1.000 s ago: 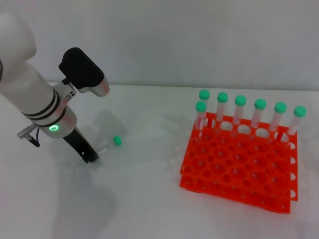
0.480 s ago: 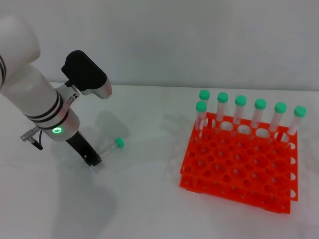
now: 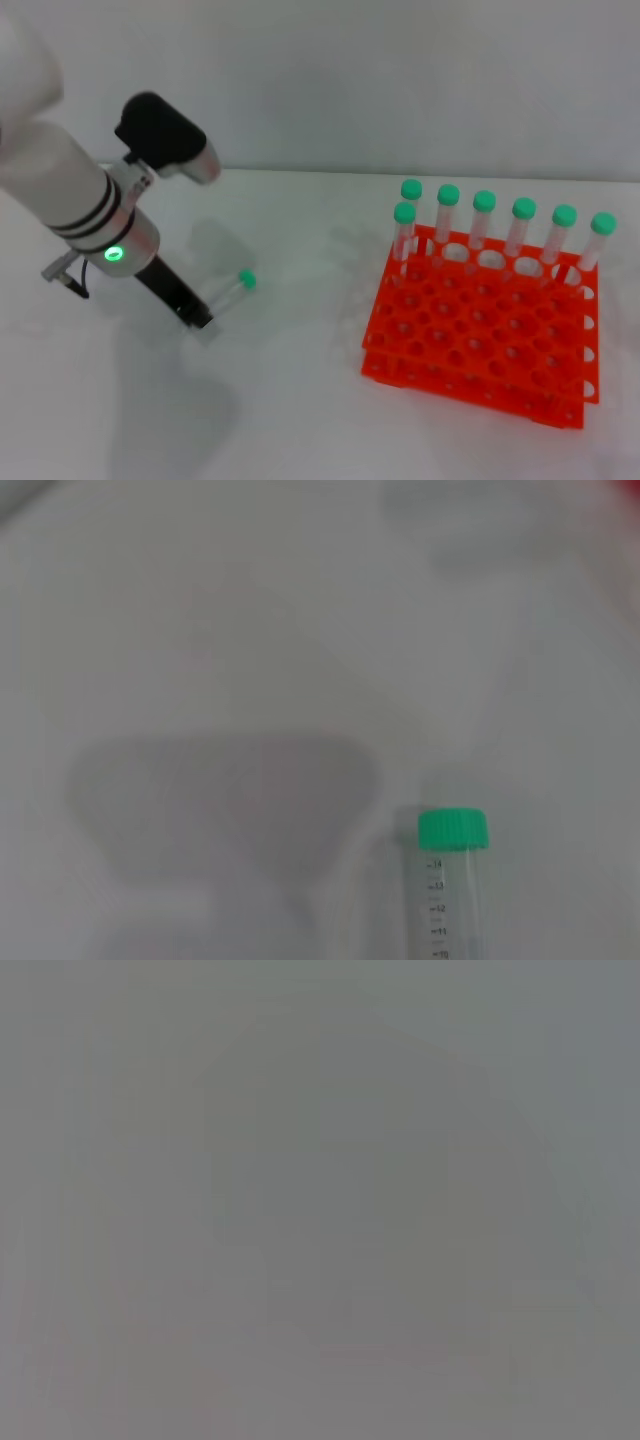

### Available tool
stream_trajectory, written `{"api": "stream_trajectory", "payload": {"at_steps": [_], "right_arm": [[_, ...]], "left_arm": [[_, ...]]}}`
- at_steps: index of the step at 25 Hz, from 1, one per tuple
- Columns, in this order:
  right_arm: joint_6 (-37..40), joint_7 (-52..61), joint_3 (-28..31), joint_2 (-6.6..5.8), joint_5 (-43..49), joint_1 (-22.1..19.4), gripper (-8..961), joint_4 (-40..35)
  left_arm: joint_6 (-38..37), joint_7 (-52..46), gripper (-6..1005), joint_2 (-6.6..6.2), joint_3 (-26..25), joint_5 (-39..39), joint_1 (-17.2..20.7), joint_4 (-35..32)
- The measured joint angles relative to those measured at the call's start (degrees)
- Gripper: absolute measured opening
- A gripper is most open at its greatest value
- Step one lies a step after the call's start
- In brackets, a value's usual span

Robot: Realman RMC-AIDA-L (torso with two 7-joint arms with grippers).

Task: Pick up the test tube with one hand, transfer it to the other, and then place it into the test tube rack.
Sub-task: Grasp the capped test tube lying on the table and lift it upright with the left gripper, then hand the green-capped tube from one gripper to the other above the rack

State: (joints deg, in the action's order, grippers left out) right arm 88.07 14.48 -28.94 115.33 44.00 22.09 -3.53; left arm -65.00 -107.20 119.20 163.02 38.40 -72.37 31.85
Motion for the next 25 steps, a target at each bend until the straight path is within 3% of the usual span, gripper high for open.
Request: {"api": "stream_trajectory", "payload": {"at_steps": [6,9,11,14,18,21,25], "right_arm": [[0.9,5.2,-4.0,-0.38,0.2,-2.0,631,-3.0],[0.2,12.3,-10.5,-0.9,0.2,-5.0,631,-9.0],[-0.2,16.1,-15.3,-1.83,0.3,-6.7,631,-12.4],[-0.5,25.2,-23.9,-4.61,2.5,-8.7,631,-18.2],[0.4,36.9,-26.7,-7.64,11.7,-8.2,632,-22.8],[2.0,42.5,-26.7,-8.62,18.5,-6.2,632,-24.5],[5.3,46.9,-26.7,-8.82,24.9,-3.1,632,-25.3]], "left_arm": [[-10.2,6.3,194,-0.07,0.0,-10.4,-1.1,7.2],[-16.8,11.2,196,-0.14,0.0,-17.7,-0.6,10.4],[-20.9,14.5,198,-0.2,0.0,-22.3,0.2,11.8],[-26.3,19.2,201,-0.2,0.0,-27.7,1.5,13.1],[-32.7,25.3,204,-0.19,0.0,-33.4,3.6,13.2],[-37.4,30.7,207,-0.2,0.0,-37.4,5.1,13.2],[-42.6,37.6,210,-0.24,0.0,-43.1,7.1,13.3]]}}
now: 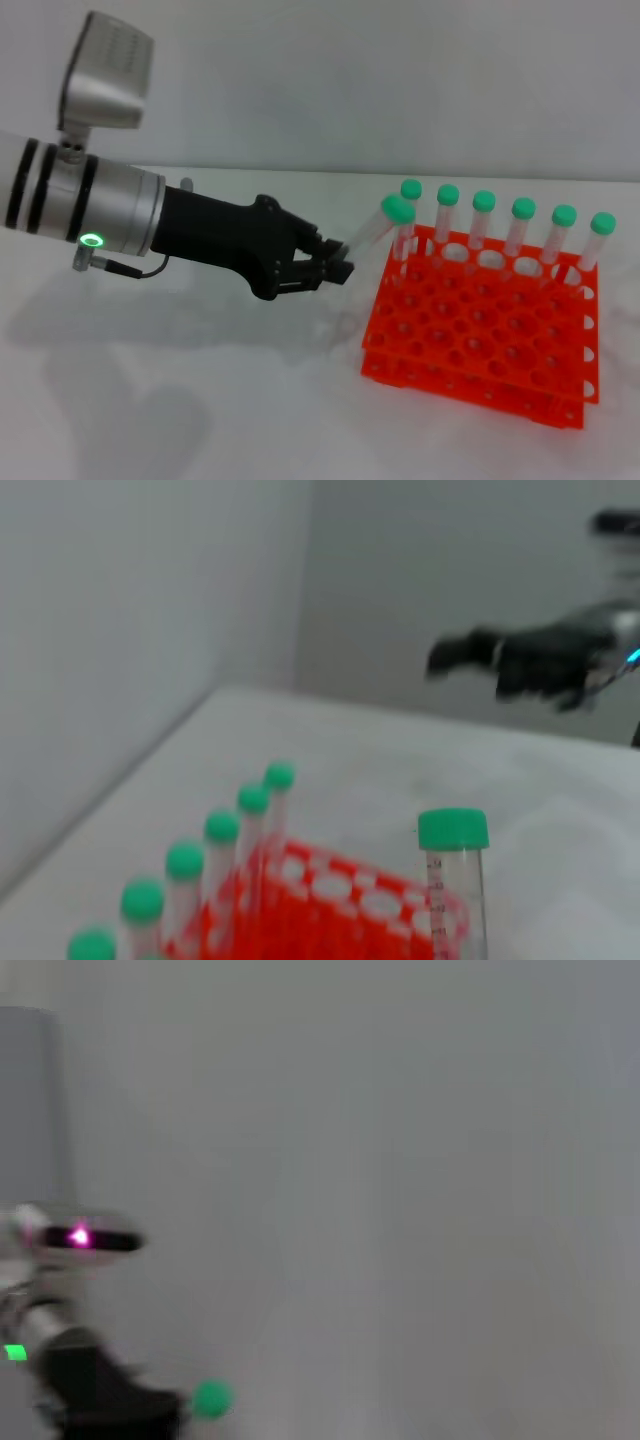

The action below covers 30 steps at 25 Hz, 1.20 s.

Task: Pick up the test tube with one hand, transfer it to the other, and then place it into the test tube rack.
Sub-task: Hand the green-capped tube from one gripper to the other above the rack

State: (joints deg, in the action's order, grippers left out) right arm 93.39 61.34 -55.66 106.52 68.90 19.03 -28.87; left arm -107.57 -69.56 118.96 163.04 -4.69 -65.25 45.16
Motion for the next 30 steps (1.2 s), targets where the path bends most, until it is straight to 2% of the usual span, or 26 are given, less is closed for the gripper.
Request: {"api": "stream_trajectory", "payload": {"at_steps": [3,9,13,19,24,30], "right_arm": [[2.4,2.3,-0.1,0.41,2.9,2.4,631,-0.3],[3.3,4.3,-2.6,2.46,4.3,6.6,631,-0.7],[2.3,4.8,-4.5,4.61,4.8,9.7,632,-0.7],[-2.8,4.2,-5.4,8.54,5.1,14.1,632,-0.8],[-4.7,2.5,-7.5,9.27,4.4,16.9,636,-0.2],[-5.8,1.9,-8.5,9.58,3.4,17.8,641,-0.1]], "left_arm": [[-1.5,3.9,213,0.0,0.0,-4.3,1.4,0.0],[-1.5,10.9,218,0.21,0.0,-12.9,5.1,-1.2],[-1.2,15.1,222,0.21,0.0,-17.2,7.6,-4.5],[1.8,18.2,227,0.2,0.0,-17.2,8.9,-9.0],[4.9,19.0,232,0.15,0.0,-16.4,9.4,-11.9],[5.3,18.9,237,0.21,0.0,-16.1,9.3,-13.0]]}}
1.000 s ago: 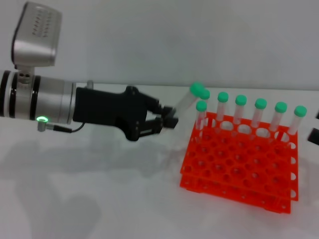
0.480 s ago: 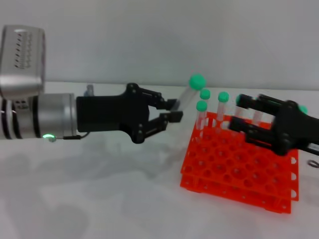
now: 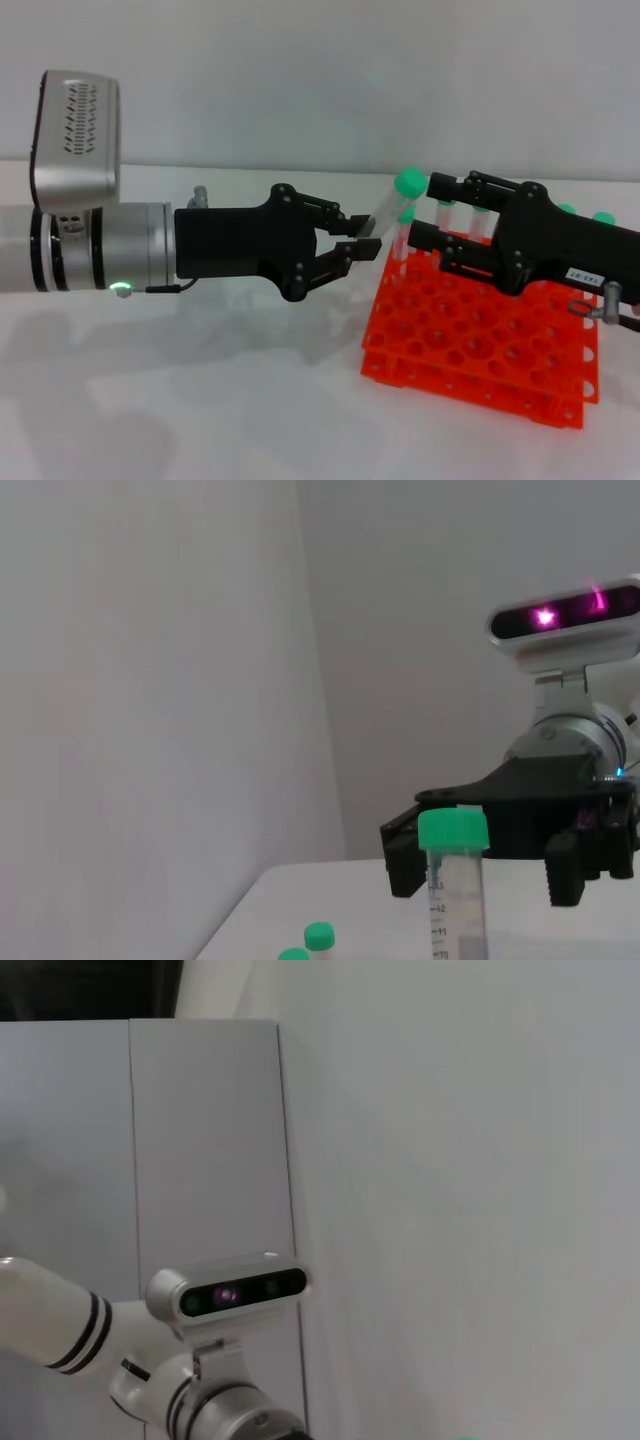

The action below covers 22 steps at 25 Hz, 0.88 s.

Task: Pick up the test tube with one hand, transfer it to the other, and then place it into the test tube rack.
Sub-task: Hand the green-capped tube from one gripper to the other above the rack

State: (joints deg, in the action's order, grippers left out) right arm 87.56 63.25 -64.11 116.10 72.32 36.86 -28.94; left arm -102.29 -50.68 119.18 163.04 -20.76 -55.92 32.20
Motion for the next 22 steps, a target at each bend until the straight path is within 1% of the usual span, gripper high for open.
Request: {"api": "stream_trajectory", "payload": {"at_steps": [6,15,22], "right_arm": [[-0.9,-1.3,-4.7,-0.04,-4.0,-0.1,641,0.0],[-1.2,-1.9,-5.1,0.04,-4.5,-0.2,639,0.0],[-1.5,-2.8,-8.1,0.0,-7.2,-0.2,635,-0.1]], "left_arm": [[1.0,-0.1,242,-0.03,0.0,0.1,-0.7,-1.2],[3.4,0.1,250,-0.03,0.0,0.3,-1.8,-3.6],[5.0,0.2,256,0.02,0.0,1.5,-2.4,-5.2]]}}
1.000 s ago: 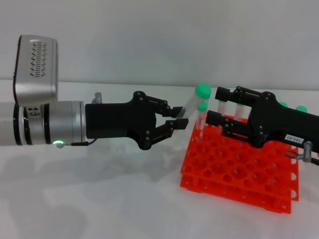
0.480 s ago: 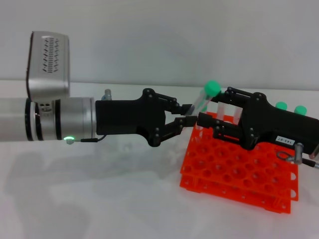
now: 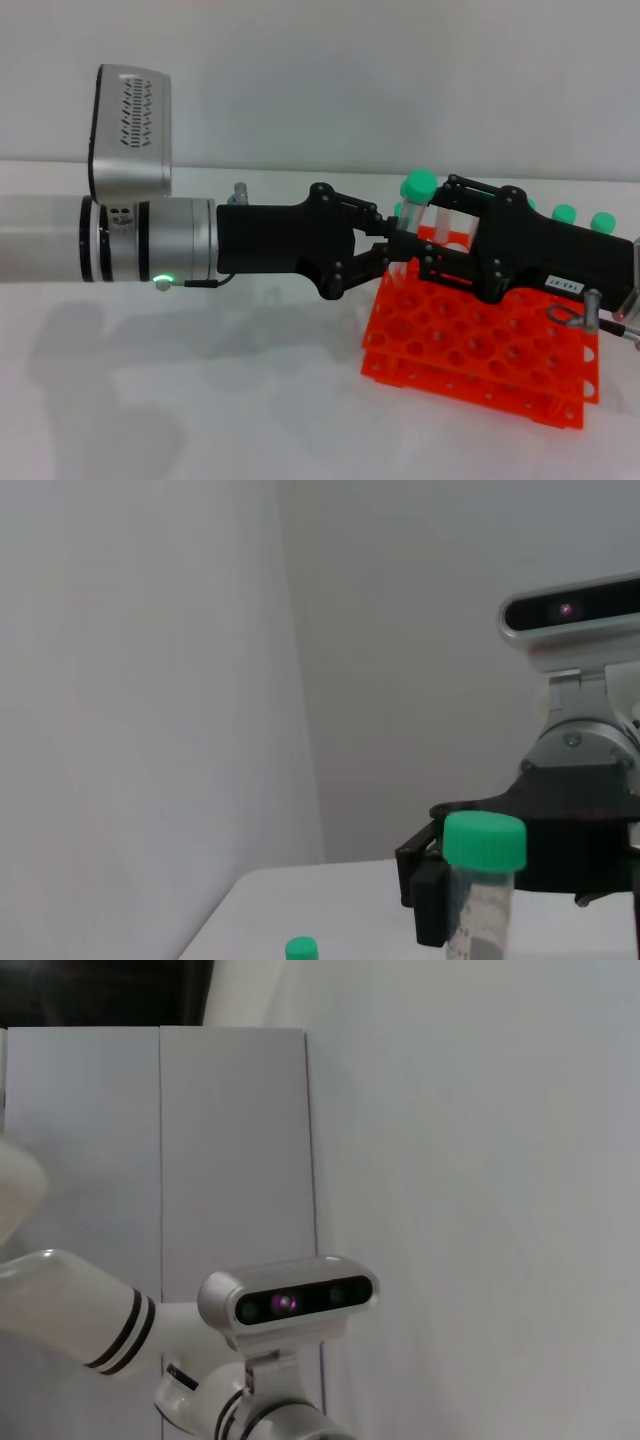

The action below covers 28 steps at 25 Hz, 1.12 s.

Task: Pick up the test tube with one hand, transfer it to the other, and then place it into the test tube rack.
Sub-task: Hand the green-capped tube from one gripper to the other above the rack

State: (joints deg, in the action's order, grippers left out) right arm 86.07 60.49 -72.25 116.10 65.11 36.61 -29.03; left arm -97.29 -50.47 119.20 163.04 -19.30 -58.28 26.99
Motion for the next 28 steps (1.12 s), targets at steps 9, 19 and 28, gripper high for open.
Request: {"api": "stream_trajectory", "payload": {"at_steps": [9,19,28], "right_arm": [[-3.0,-0.8,-2.6,0.12,-0.7,0.2,627,-0.3],[-5.8,-1.8,-4.4,0.09,-2.8,0.0,528,-0.5],[-5.6,-3.0,-4.4,-0.16,-3.8,-0.8,288,-0.6]], "left_arm": [[0.4,0.0,264,0.05,0.0,0.2,-0.1,-0.7],[0.4,0.0,273,0.07,0.0,0.2,-0.3,-0.7],[0.4,0.0,281,0.07,0.0,0.3,-0.1,-0.7]]}}
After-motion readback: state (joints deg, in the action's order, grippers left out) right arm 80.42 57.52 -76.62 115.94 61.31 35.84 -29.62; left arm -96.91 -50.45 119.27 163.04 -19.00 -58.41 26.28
